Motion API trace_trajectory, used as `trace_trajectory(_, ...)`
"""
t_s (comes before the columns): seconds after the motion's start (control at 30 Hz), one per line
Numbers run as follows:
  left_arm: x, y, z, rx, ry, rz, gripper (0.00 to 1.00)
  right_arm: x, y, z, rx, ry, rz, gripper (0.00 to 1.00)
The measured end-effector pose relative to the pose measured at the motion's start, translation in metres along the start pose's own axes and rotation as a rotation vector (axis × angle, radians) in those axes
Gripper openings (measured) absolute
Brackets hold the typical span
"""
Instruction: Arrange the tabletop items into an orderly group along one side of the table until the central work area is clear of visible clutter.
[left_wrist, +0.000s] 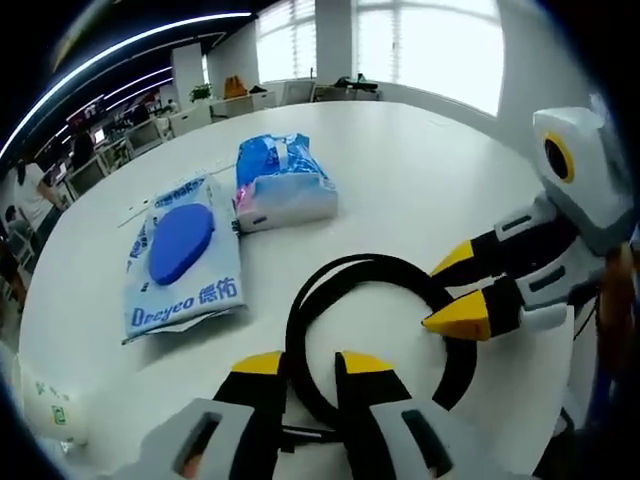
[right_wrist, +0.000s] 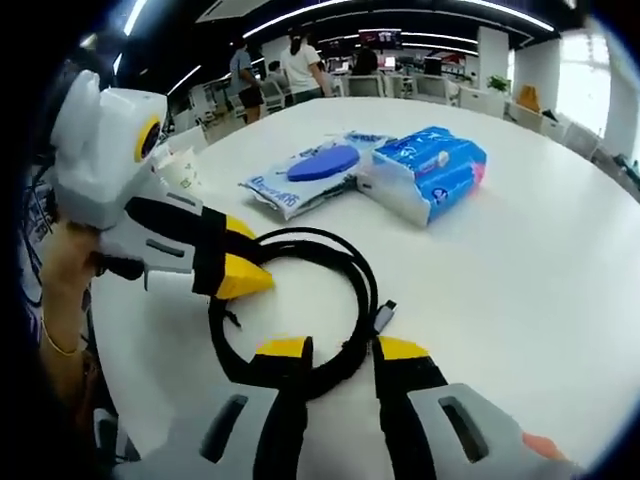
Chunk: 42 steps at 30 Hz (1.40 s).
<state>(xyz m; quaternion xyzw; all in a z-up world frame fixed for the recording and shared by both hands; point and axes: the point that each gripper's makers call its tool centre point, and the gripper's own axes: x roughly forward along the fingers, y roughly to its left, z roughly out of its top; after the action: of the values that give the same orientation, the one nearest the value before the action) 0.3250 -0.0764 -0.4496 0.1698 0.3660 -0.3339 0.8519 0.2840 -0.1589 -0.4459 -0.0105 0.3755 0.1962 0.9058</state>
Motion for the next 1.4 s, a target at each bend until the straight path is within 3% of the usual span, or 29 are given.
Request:
trace_trajectory(0.03,-0.003,-0.004,-0.001,0.014,-0.005,-0.024,0.24,-0.001,-0.002,0.005,-0.011,-0.033,-0.008,0.32)
trace_trajectory(0.17,-0.01,-0.001,0.002,0.015,-0.035,-0.019,0.25,-0.008,-0.009,0.006,-0.075,-0.025,-0.067,0.3)
trace_trajectory(0.3,-0.016,0.006,0.007,0.005,-0.053,-0.006,0.27,-0.01,-0.006,0.011,-0.062,-0.038,-0.05,0.31)
trace_trajectory(0.53,-0.02,0.009,0.011,0.001,-0.07,0.0,0.48,-0.01,-0.004,0.014,-0.047,-0.05,-0.035,0.48)
trace_trajectory(0.67,-0.023,0.012,0.014,-0.016,-0.096,0.0,0.68,-0.012,-0.005,0.022,-0.051,-0.098,-0.039,0.59)
trace_trajectory(0.77,-0.026,0.017,0.018,-0.018,-0.146,0.012,0.78,-0.014,-0.006,0.033,-0.109,-0.158,-0.047,0.72)
trace_trajectory(0.8,-0.028,0.022,0.02,-0.01,-0.161,0.034,0.81,-0.014,-0.005,0.04,-0.17,-0.194,-0.064,0.78)
trace_trajectory(0.9,-0.03,0.027,0.02,-0.004,-0.173,0.058,0.87,-0.014,-0.006,0.044,-0.196,-0.211,-0.08,0.87)
trace_trajectory(1.17,-0.039,0.043,0.012,-0.018,-0.19,0.106,0.99,-0.013,-0.007,0.053,-0.241,-0.239,-0.091,0.96)
trace_trajectory(1.4,-0.05,0.04,0.009,-0.048,-0.229,0.065,1.0,-0.016,-0.008,0.062,-0.249,-0.265,-0.09,0.95)
